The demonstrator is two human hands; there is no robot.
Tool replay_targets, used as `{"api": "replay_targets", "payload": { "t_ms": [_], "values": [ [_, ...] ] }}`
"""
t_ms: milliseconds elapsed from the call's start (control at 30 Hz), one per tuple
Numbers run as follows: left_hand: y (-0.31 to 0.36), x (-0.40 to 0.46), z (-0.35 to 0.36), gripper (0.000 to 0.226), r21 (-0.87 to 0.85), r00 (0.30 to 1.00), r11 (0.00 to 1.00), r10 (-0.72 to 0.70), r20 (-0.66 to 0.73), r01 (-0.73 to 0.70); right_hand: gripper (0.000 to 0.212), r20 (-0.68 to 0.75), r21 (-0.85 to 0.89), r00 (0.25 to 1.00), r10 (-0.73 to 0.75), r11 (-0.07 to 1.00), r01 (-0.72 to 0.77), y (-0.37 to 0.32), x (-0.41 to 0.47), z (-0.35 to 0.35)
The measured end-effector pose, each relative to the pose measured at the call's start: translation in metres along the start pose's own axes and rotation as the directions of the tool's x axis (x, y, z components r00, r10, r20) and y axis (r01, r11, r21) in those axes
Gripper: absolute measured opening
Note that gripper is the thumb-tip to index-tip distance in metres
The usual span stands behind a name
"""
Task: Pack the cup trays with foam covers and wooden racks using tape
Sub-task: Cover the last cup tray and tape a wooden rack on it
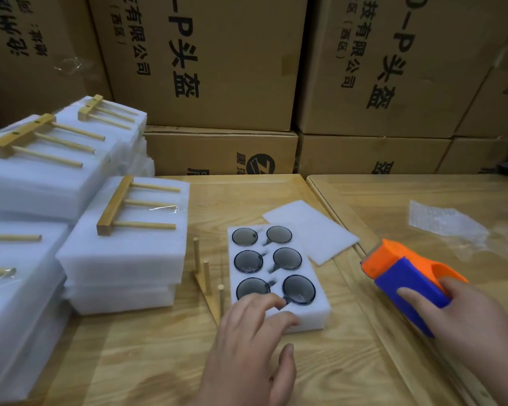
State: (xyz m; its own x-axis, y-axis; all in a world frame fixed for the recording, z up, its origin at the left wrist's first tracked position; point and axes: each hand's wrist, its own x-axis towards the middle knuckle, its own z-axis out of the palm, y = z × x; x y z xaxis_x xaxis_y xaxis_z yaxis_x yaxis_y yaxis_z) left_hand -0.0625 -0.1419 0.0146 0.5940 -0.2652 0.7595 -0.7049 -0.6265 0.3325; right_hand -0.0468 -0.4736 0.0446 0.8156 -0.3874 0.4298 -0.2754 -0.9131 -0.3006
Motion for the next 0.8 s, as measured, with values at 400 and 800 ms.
{"api": "replay_targets", "payload": {
  "t_ms": [400,800],
  "values": [
    [-0.006,-0.012,0.011,0.057,0.255,0.949,0.949,-0.240,0.205,0.185,0.033,-0.055,0.206,0.958,-0.282,0.936,0.287,-0.069,0.006,0.028],
    [-0.005,-0.017,0.008,0.052,0.241,0.971,0.962,-0.174,0.162,0.132,0.025,0.517,-0.087,0.808,-0.284,0.921,0.380,-0.146,0.085,0.103]
  ]
}}
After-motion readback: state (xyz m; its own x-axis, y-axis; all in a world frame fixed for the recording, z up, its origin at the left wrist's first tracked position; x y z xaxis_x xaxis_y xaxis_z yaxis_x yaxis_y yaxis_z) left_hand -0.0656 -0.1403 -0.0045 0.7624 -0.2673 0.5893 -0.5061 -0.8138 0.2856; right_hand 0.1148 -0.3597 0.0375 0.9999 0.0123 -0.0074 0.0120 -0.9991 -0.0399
